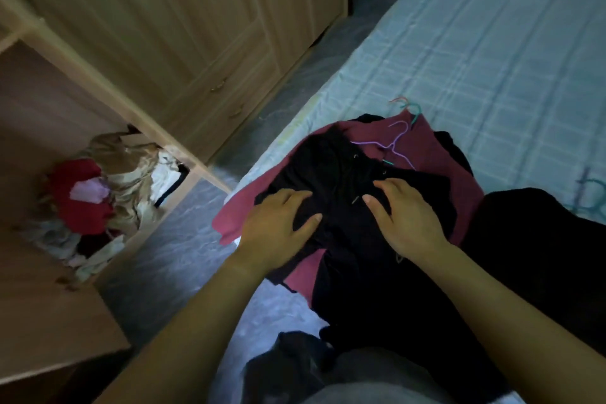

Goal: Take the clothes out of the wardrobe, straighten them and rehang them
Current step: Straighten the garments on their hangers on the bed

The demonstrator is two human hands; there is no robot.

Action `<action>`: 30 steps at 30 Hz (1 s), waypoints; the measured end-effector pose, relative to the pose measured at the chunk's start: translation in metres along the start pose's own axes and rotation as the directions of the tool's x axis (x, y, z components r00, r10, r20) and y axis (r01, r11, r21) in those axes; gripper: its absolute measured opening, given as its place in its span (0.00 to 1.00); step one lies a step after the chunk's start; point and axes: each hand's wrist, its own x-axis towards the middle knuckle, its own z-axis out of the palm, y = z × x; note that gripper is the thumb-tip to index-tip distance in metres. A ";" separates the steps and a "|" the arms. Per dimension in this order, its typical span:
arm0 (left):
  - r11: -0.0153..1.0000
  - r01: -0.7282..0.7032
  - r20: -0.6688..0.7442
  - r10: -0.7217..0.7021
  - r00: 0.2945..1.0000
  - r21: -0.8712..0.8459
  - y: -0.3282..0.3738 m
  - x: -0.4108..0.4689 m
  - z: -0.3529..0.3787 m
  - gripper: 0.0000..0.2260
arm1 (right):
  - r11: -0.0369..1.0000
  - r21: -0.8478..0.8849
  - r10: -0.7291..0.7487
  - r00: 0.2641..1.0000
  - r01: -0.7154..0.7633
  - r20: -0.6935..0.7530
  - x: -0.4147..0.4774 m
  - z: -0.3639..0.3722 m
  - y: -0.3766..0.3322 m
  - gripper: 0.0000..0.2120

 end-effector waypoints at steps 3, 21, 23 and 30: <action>0.994 -0.110 0.098 0.111 0.989 -0.008 -0.008 0.065 0.006 0.31 | 0.995 -0.005 0.099 0.995 -0.099 -0.017 0.035 0.005 0.030 0.25; 0.851 -0.501 0.469 0.382 0.796 0.158 -0.075 0.378 0.184 0.22 | 0.676 -0.224 0.737 0.651 -0.702 0.181 0.178 0.115 0.189 0.33; 0.846 -0.513 0.442 0.409 0.798 0.144 -0.081 0.382 0.194 0.17 | 0.673 -0.227 0.740 0.646 -0.704 0.187 0.176 0.119 0.193 0.30; 0.793 -0.598 0.442 0.580 0.684 -0.115 -0.086 0.379 0.171 0.24 | 0.785 -0.096 0.605 0.791 -0.612 -0.093 0.146 0.114 0.179 0.11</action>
